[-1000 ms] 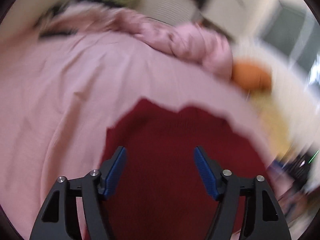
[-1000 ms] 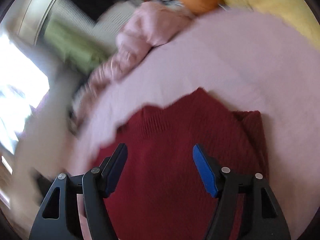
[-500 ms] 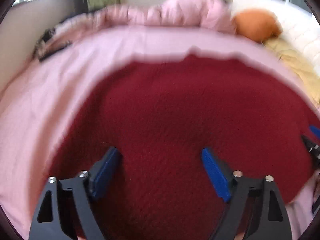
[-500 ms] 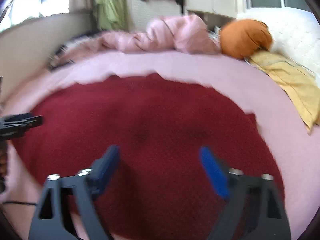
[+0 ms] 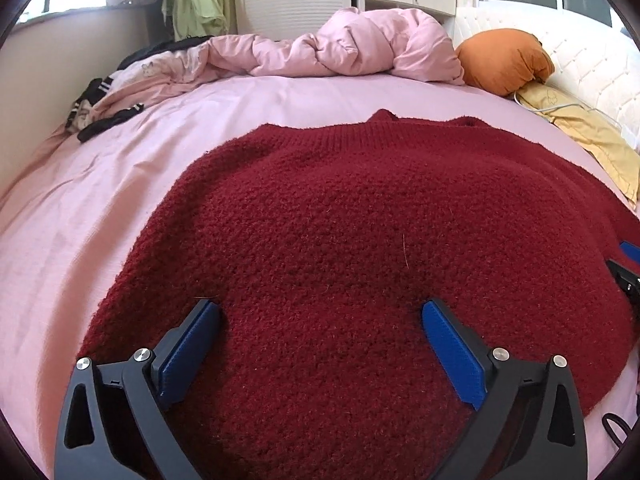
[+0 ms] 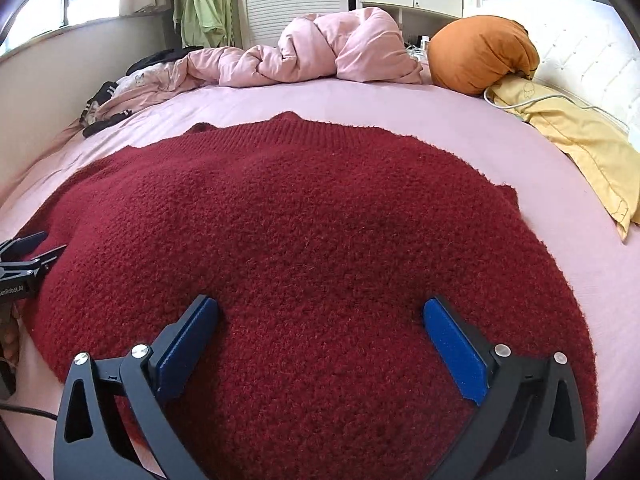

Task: Fold clothes
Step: 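Withdraw both open grippers from the folded cardigan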

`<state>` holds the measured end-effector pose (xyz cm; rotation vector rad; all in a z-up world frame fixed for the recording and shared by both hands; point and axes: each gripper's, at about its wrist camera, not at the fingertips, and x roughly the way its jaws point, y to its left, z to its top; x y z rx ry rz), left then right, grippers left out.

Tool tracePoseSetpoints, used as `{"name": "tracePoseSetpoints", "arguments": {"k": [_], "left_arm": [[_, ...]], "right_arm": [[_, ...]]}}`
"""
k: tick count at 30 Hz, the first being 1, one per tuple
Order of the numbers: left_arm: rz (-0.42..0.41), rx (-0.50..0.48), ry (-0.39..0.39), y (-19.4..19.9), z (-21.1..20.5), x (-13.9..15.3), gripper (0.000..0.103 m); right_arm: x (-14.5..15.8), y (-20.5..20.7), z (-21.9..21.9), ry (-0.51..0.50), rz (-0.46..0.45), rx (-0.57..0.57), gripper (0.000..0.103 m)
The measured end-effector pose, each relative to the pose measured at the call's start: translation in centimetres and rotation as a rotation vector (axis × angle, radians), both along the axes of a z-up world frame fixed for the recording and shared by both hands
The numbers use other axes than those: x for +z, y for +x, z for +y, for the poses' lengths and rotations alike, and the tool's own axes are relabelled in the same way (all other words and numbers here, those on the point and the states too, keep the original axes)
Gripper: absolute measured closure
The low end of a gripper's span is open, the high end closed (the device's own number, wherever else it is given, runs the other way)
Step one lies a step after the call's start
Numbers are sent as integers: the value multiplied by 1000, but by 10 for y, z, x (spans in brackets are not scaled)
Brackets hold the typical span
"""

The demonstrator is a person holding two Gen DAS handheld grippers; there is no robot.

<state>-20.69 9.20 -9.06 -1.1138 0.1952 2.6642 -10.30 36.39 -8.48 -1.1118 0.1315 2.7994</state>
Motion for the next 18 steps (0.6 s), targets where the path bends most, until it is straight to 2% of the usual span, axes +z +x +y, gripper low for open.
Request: {"name": "tracePoseSetpoints", "arguments": {"k": [18], "left_arm": [[-10,2,4,0,1,0,1]], "right_arm": [[-2,-5,3,-5,6,5,0]]}}
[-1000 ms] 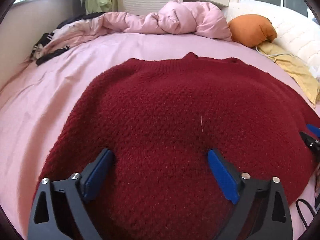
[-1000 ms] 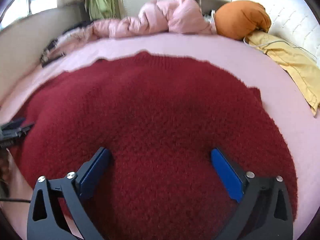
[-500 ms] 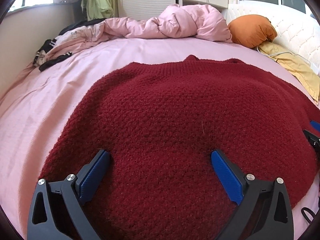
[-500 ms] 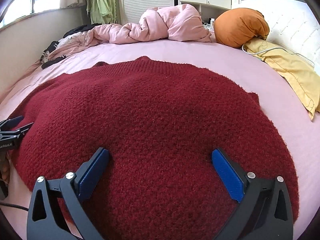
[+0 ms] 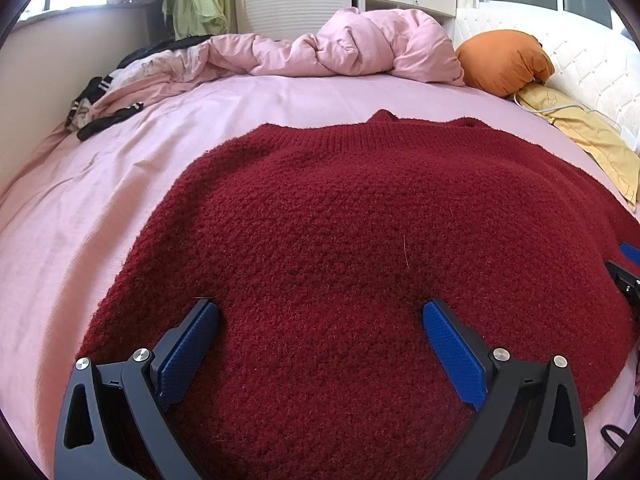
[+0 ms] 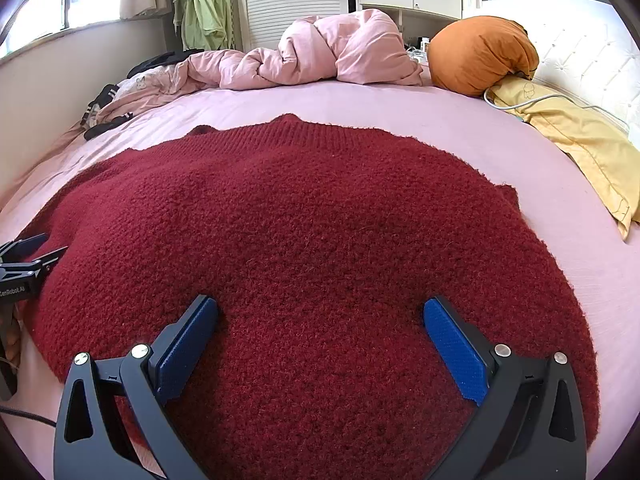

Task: Fold clothes
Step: 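Withdraw both open grippers from the folded cardigan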

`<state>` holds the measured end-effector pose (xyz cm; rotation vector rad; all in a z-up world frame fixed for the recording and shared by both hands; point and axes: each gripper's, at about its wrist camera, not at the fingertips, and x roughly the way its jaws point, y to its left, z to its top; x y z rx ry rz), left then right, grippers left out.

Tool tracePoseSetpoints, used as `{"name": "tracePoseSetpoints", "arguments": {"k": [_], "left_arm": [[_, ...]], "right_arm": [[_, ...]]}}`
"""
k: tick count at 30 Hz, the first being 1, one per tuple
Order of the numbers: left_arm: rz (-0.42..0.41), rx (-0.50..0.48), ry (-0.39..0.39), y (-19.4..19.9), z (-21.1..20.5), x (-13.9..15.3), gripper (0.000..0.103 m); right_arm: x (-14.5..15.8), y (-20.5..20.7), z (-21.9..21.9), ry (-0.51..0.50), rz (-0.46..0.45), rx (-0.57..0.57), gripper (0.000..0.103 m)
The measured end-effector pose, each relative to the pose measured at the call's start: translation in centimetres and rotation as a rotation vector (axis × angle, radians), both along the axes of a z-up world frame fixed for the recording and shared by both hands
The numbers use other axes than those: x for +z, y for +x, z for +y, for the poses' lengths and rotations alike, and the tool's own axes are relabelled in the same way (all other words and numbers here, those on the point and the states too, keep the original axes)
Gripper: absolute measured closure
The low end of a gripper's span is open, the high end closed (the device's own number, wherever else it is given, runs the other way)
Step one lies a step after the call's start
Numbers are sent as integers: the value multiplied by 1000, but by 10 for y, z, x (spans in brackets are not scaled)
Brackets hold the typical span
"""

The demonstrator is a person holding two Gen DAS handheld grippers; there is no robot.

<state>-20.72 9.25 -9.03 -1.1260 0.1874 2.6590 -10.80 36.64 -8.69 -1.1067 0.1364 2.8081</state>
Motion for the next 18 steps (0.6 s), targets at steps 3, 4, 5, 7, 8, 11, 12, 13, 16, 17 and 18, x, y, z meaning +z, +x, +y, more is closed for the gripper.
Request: {"name": "tracePoseSetpoints", "arguments": {"k": [3,4,5,7,8,11,12,13,16,17,18], "left_arm": [[-24,3,-14,-2,2,3,1],[-48,12,-21,-3,2,6,1],[-86,26,-28,-3,2,12,1],[-104,65,16,9,-4,35,1],[-114,84,38,14,-7,47,1],[-93,114,96,43,-14,86,1],[-83,117,103,54,-15,99,1],[-74,121,109,66,-17,111,1],[-65,128,95,103,-19,129,1],[-60,123,101,116,-21,130,1],[-55,119,107,129,-23,130,1]], "right_arm": [[0,-2,-2,12,-15,-3,0],[0,-4,-3,20,-25,-4,0],[1,-5,-4,28,-37,-5,0],[9,-5,-6,18,-75,-29,0],[16,-3,-7,3,-100,-49,0],[37,2,-11,-40,-165,-113,0],[53,12,-17,-47,-133,-149,0],[69,23,-23,-53,-101,-184,0],[108,49,-43,-32,-43,-240,0],[117,58,-52,-22,-38,-237,0],[126,66,-61,-12,-34,-233,0]]}}
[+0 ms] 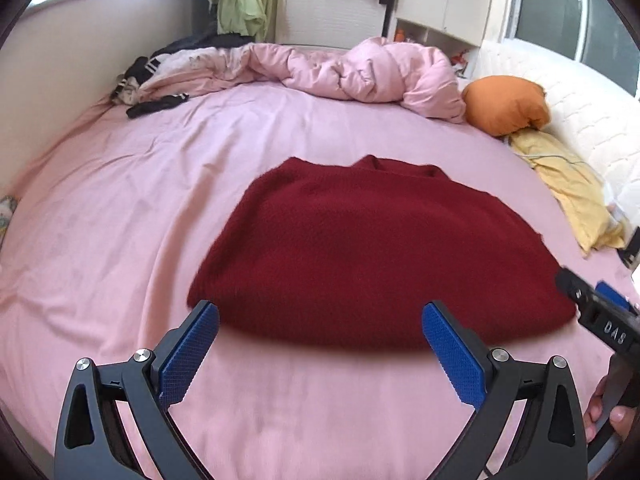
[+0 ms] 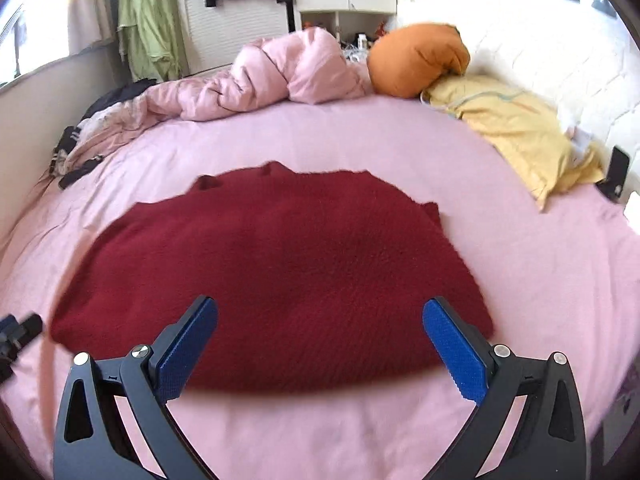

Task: Fold clothes
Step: 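Withdraw both open grippers from the folded cardigan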

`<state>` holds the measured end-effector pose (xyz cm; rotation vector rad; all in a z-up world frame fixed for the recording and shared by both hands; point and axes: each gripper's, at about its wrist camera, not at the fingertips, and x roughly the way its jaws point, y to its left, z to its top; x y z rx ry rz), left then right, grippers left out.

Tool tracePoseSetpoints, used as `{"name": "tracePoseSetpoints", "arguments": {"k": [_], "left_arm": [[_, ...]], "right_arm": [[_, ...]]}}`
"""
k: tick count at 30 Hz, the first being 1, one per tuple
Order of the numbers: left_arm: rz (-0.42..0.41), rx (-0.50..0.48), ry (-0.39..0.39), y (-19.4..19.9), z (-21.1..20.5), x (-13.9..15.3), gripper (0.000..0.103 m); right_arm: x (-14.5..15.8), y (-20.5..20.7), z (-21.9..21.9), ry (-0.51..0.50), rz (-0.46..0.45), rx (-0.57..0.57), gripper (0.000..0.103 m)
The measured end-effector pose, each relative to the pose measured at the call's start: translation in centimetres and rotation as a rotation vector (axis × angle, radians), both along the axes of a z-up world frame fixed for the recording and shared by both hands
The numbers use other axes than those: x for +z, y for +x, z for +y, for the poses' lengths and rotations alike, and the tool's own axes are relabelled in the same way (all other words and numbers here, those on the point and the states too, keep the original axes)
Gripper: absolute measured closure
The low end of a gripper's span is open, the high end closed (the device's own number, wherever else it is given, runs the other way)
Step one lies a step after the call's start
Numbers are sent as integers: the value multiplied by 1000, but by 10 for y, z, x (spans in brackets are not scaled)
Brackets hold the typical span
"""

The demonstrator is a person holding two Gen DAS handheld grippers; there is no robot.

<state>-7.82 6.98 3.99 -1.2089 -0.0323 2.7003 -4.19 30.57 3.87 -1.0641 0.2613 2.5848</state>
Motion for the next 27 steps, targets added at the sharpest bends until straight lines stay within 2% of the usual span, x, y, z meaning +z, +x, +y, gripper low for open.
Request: {"name": "tracePoseSetpoints", "arguments": {"k": [3,5,6,9,11,19,27], "left_arm": [[17,6,-12,26,-4,-9,1],[-16,6,7,33,-10,-18,1],[-37,4,39,35,-15,-21,1],[-22,14,121,39,-28,-23,1],[-26,0,147,39,-30,-24,1],[-14,-49,22,42,-5,-23,1],[-25,-51,44,41,-10,-24,1]], "right_arm": [[16,27,-24,27,20,9,0],[18,43,-37,27,30,7,0],[17,51,-43,22,32,4,0],[12,65,-52,20,34,-13,0],[9,72,-55,22,34,-26,0],[14,76,-63,73,53,-25,0],[13,77,-60,54,52,-18,0]]}}
